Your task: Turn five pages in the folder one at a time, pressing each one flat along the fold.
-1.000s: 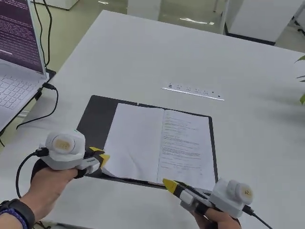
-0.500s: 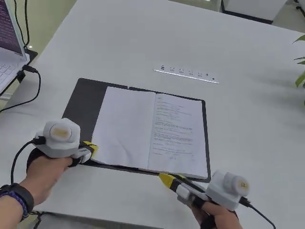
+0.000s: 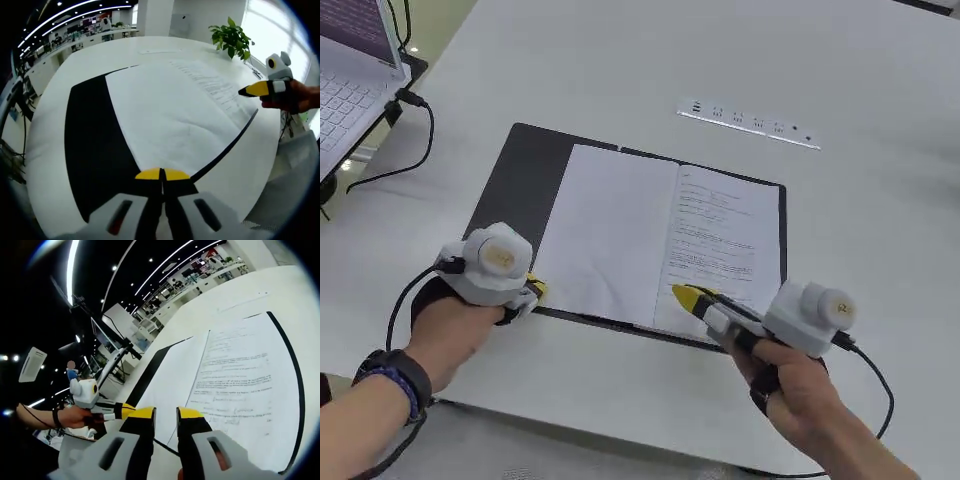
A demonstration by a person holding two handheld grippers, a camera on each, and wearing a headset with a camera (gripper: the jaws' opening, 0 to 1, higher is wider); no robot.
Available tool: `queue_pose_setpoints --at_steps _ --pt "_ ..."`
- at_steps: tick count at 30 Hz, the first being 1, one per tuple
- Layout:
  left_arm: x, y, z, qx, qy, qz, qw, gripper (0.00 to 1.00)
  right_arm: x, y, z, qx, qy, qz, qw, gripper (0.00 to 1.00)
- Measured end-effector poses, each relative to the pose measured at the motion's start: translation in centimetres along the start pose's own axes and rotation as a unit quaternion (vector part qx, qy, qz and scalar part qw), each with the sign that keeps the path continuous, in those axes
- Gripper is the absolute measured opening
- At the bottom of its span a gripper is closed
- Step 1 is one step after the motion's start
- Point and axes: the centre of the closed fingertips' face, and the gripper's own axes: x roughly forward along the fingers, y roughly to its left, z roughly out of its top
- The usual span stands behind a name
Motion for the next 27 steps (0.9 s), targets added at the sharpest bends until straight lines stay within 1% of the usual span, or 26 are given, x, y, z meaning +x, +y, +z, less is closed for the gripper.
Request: queue_pose_setpoints --at_steps 1,3,5,7,9,11,12,16,19,20,22,24,27 --pt "0.1 0.1 0.0 -0.002 0.001 -0.003 1.0 0.0 0.5 -0.3 0.5 -0.003 -0.004 -0.002 1.0 0.14" --pt "0.1 0.0 0.0 -0.001 0.002 -0.007 1.0 0.0 1.3 -0.8 0.8 -0.019 0.002 -0.006 0.9998 0.11" --pt "0.2 0.1 0.0 -0.001 0.003 -0.01 0.9999 0.0 2.2 -1.0 1.2 -0.022 0.004 -0.002 0.9998 0.11" --pt "0.3 0.1 0.0 -0.003 0.003 -0.01 0.9999 0.0 2.7 -1.3 1.6 -0.024 0.002 -0.002 0.9997 0.1" --pt "0.3 0.1 0.0 -0.007 -0.001 -0.009 0.9999 0.0 3.6 -2.1 2.0 -0.029 0.001 -0.009 0.9995 0.08" --pt "0.3 0.2 0.0 -0.021 -0.009 -0.009 0.9997 0.0 4.3 -2.6 2.2 -0.038 0.001 -0.014 0.9992 0.06" --pt "0.3 0.2 0.0 -0.03 -0.012 -0.01 0.9994 0.0 4.5 -2.8 2.4 -0.037 0.0 -0.014 0.9992 0.05" --pt "0.5 0.2 0.0 -0.026 -0.013 -0.014 0.9995 0.0 5.5 -3.6 3.2 -0.026 -0.012 -0.022 0.9994 0.03" --pt "0.6 0.3 0.0 -0.026 -0.01 -0.018 0.9994 0.0 6.5 -4.2 3.7 -0.026 -0.012 -0.028 0.9992 0.0" --pt "0.6 0.3 0.0 -0.028 -0.01 -0.019 0.9994 0.0 6.8 -4.3 3.7 -0.025 -0.01 -0.034 0.9991 0.0" --pt "0.6 0.3 0.0 -0.034 -0.012 -0.02 0.9991 0.0 7.2 -4.6 3.8 -0.014 -0.015 -0.036 0.9992 0.0" --pt "0.6 0.3 0.0 -0.04 -0.014 -0.019 0.9989 0.0 7.5 -4.6 3.9 -0.01 -0.018 -0.037 0.9991 0.0" --pt "0.6 0.3 0.0 -0.04 -0.013 -0.018 0.999 0.0 7.8 -4.6 3.9 -0.006 -0.021 -0.04 0.999 0.0"
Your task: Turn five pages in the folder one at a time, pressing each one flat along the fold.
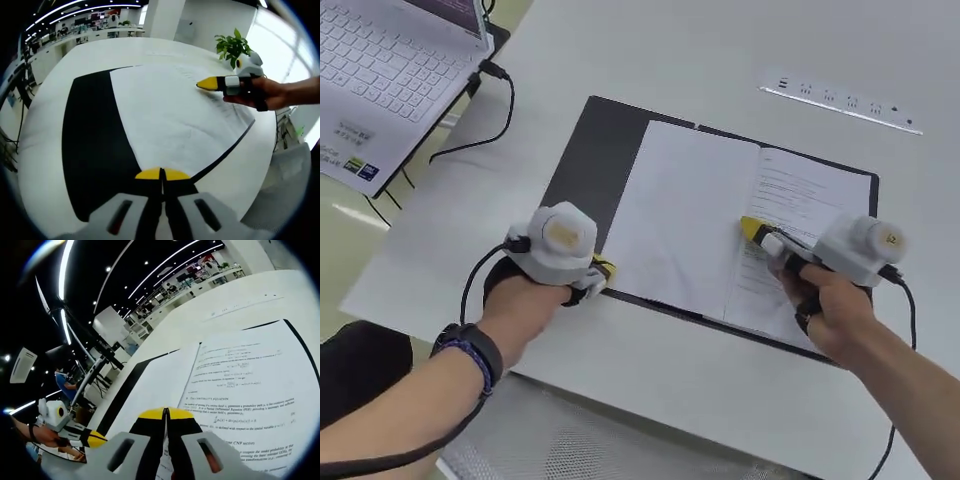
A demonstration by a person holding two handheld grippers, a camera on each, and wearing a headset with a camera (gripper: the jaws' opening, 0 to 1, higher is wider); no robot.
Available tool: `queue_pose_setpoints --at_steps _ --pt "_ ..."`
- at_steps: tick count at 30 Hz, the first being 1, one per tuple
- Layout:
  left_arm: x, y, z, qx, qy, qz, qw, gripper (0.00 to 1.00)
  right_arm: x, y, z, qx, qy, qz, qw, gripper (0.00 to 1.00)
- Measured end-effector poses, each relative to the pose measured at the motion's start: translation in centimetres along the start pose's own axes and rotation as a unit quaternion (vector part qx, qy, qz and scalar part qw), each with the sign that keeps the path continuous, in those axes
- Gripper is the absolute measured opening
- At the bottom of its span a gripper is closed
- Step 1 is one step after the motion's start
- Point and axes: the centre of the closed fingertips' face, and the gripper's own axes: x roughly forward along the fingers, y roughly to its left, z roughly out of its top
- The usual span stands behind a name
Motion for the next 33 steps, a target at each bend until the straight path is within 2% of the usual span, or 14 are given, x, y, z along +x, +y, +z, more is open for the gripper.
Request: queue_pose_setpoints --at_steps 2,5,7,10,14,16,22,24,33 --pt "0.1 0.1 0.0 -0.001 0.001 -0.001 1.0 0.0 0.3 0.2 -0.3 -0.001 0.004 0.0 1.0 0.0" --pt "0.3 0.5 -0.1 -0.008 0.002 -0.006 1.0 0.0 0.2 0.4 0.1 0.005 -0.004 0.005 1.0 0.0" --pt "0.4 0.5 -0.1 -0.01 0.002 -0.008 0.9999 0.0 0.4 0.4 0.4 -0.008 -0.008 0.005 0.9999 0.0" --pt "0.4 0.4 -0.2 0.004 0.001 -0.006 1.0 0.0 0.7 0.3 0.9 -0.017 -0.017 0.001 0.9997 0.0" --pt "0.4 0.4 -0.2 0.008 0.001 0.0 1.0 0.0 1.3 -0.1 1.7 -0.004 -0.033 -0.001 0.9995 0.0" --pt "0.5 0.4 -0.2 0.003 -0.001 0.003 1.0 0.0 1.7 -0.2 2.2 0.024 -0.045 0.003 0.9987 0.0" --pt "0.5 0.5 -0.3 -0.004 -0.002 0.005 1.0 0.0 2.5 -0.8 3.3 0.035 -0.068 -0.005 0.9971 0.0" --pt "0.5 0.5 -0.3 -0.003 -0.002 0.005 1.0 0.0 2.7 -1.0 3.6 0.056 -0.077 -0.009 0.9954 0.0" --pt "0.6 0.6 -0.3 -0.009 -0.01 0.009 0.9999 0.0 3.8 -1.5 5.4 0.071 -0.107 -0.032 0.9912 0.0"
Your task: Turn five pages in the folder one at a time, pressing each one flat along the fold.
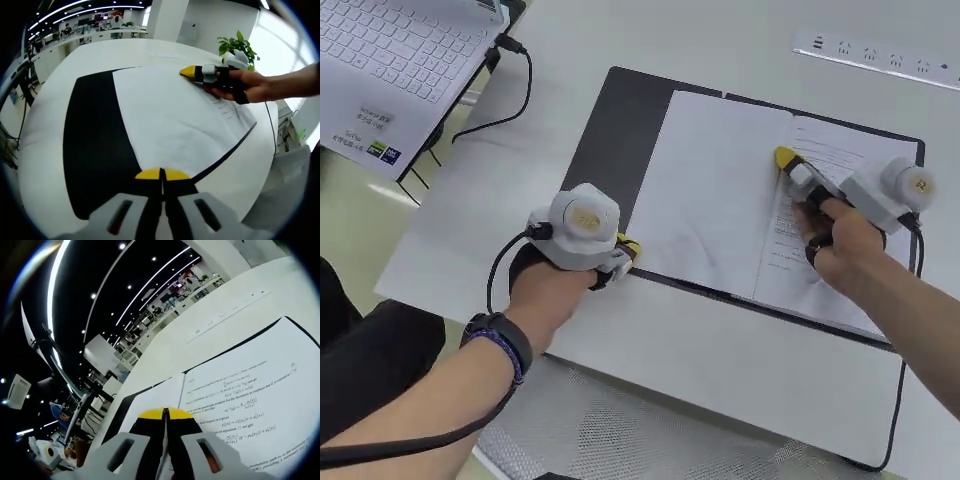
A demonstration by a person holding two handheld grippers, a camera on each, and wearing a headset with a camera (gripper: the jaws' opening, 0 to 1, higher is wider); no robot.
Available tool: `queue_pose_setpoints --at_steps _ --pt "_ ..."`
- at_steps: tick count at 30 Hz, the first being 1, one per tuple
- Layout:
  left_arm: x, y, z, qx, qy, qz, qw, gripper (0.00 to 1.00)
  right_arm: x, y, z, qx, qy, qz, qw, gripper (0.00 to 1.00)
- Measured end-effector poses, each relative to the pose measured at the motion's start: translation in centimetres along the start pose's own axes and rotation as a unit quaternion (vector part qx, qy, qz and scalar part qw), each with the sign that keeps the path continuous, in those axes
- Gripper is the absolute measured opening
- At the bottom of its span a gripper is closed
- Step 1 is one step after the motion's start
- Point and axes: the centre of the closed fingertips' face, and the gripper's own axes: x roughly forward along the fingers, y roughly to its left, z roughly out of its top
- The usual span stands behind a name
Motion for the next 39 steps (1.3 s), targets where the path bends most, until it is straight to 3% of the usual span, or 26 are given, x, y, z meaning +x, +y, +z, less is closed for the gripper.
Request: queue_pose_setpoints --at_steps 4,7,16,27,39 --pt "0.0 0.0 0.0 -0.005 0.0 -0.005 1.0 0.0 0.8 -0.4 0.8 0.025 -0.013 -0.002 0.9996 0.0" --pt "0.0 0.0 0.0 -0.009 0.001 -0.002 1.0 0.0 1.9 -1.6 1.4 0.028 -0.018 -0.002 0.9995 0.0" --pt "0.1 0.1 0.2 -0.025 -0.006 -0.002 0.9997 0.0 4.0 -2.1 2.9 0.022 -0.013 -0.011 0.9996 0.0" --pt "0.0 0.1 0.2 -0.025 -0.005 0.0 0.9997 0.0 6.5 -4.4 4.6 0.062 -0.039 -0.01 0.9973 0.0" --pt "-0.1 0.0 0.1 -0.03 -0.006 0.003 0.9995 0.0 6.7 -4.9 4.5 0.074 -0.038 0.003 0.9965 0.0"
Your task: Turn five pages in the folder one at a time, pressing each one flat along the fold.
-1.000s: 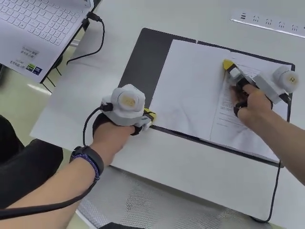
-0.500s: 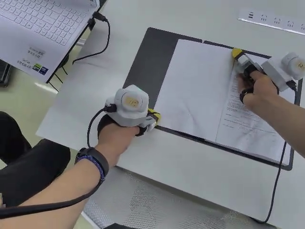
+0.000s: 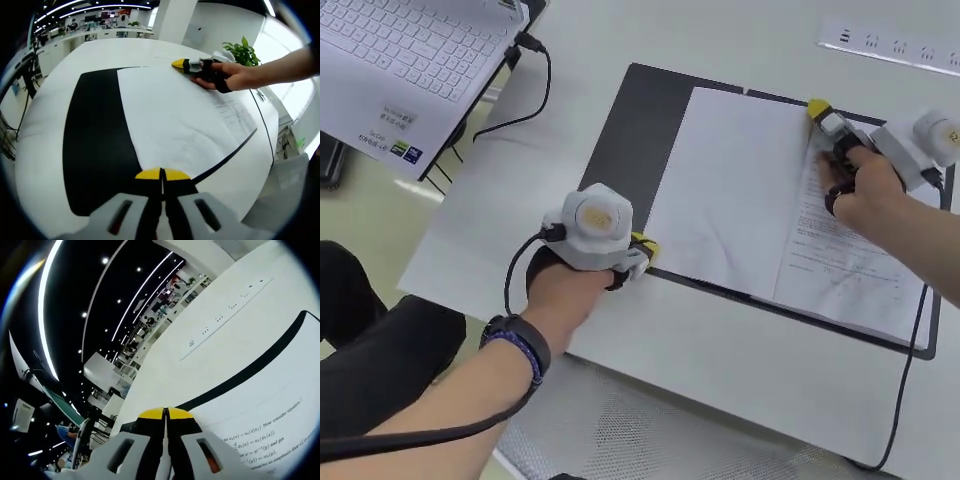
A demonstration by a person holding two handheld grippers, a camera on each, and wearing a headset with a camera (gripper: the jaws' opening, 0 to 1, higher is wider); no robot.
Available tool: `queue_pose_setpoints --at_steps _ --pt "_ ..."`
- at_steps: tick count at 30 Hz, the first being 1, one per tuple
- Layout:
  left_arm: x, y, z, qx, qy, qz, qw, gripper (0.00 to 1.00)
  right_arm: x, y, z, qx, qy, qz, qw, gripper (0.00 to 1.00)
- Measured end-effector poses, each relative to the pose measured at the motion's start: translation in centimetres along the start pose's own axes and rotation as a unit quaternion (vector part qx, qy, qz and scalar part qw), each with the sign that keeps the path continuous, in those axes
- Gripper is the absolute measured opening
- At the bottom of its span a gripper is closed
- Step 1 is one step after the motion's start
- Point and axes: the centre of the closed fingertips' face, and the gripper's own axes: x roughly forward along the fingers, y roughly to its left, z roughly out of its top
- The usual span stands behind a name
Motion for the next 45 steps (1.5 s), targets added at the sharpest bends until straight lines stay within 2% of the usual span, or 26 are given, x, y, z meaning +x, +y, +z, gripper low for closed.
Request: queue_pose_setpoints --at_steps 3,6,10,22,24,26,34,36,40,45 --pt "0.0 0.0 0.0 0.0 0.0 -0.001 1.0 0.0 -0.1 0.2 -0.2 -0.018 0.001 0.0 0.9998 0.0" --pt "0.0 0.0 0.0 0.001 0.0 -0.001 1.0 0.0 -0.4 0.4 -0.3 -0.012 0.001 0.003 0.9999 0.0" --pt "0.0 0.0 0.0 0.001 -0.002 0.0 1.0 0.0 -0.9 1.2 -0.9 -0.032 0.016 0.011 0.9993 0.0" --pt "0.1 0.1 0.1 -0.001 -0.004 -0.001 1.0 0.0 -3.6 3.3 -2.8 -0.065 0.034 0.026 0.997 0.0" --pt "0.1 0.1 0.1 0.0 -0.004 -0.001 1.0 0.0 -4.0 3.5 -3.1 -0.064 0.035 0.027 0.997 0.0" --pt "0.1 0.1 0.1 0.001 -0.004 -0.001 1.0 0.0 -4.0 3.1 -3.2 -0.069 0.038 0.028 0.9965 0.0" --pt "0.1 0.1 0.1 -0.001 -0.009 0.0 1.0 0.0 -6.7 4.6 -4.8 -0.076 0.039 0.038 0.9956 0.0" --pt "0.1 0.1 0.1 0.001 -0.009 0.001 1.0 0.0 -6.7 4.1 -5.0 -0.077 0.04 0.039 0.9955 0.0" --pt "0.1 0.1 0.1 0.003 -0.008 0.001 1.0 0.0 -7.8 4.8 -5.7 -0.079 0.041 0.039 0.9952 0.0" --pt "0.1 0.2 0.1 0.003 -0.009 0.0 1.0 0.0 -8.7 4.7 -6.5 -0.075 0.038 0.043 0.9955 0.0"
